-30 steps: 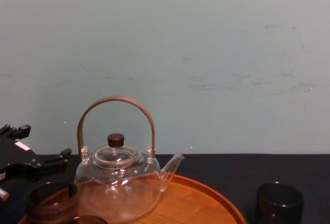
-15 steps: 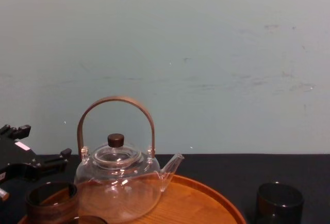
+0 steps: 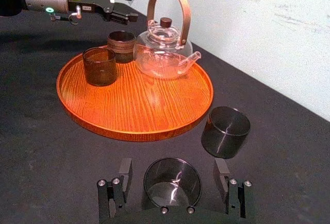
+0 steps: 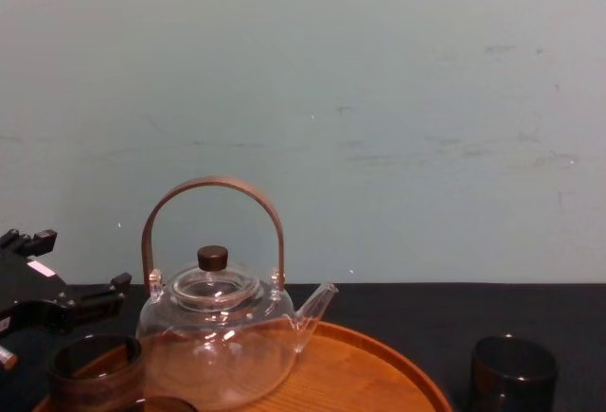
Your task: Pick up the glass from the table and place it on the tray.
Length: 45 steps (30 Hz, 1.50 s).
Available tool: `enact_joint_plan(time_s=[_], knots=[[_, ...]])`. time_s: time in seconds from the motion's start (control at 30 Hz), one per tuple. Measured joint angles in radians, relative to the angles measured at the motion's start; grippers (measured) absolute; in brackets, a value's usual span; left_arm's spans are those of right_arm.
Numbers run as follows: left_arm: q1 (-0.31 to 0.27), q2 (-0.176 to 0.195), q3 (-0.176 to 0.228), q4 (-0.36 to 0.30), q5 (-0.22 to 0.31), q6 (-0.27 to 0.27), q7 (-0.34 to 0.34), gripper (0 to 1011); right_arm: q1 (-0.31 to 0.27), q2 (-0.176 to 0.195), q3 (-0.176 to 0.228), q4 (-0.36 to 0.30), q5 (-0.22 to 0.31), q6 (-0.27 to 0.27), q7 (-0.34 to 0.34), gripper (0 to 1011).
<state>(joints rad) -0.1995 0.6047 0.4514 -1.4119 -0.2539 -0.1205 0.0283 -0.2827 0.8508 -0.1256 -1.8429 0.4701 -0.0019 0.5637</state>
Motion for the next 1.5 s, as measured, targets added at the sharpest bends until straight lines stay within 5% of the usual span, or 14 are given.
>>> enact_joint_plan(time_s=[0.63, 1.5], knots=[[0.0, 0.0, 0.0, 0.0, 0.0, 0.0, 0.0, 1001, -0.01, -0.01, 0.001, 0.0, 0.009, 0.042, -0.025, 1002], [0.0, 0.0, 0.0, 0.0, 0.0, 0.0, 0.0, 1001, 0.046, -0.014, -0.057, 0.032, -0.009, 0.137, -0.046, 1002]])
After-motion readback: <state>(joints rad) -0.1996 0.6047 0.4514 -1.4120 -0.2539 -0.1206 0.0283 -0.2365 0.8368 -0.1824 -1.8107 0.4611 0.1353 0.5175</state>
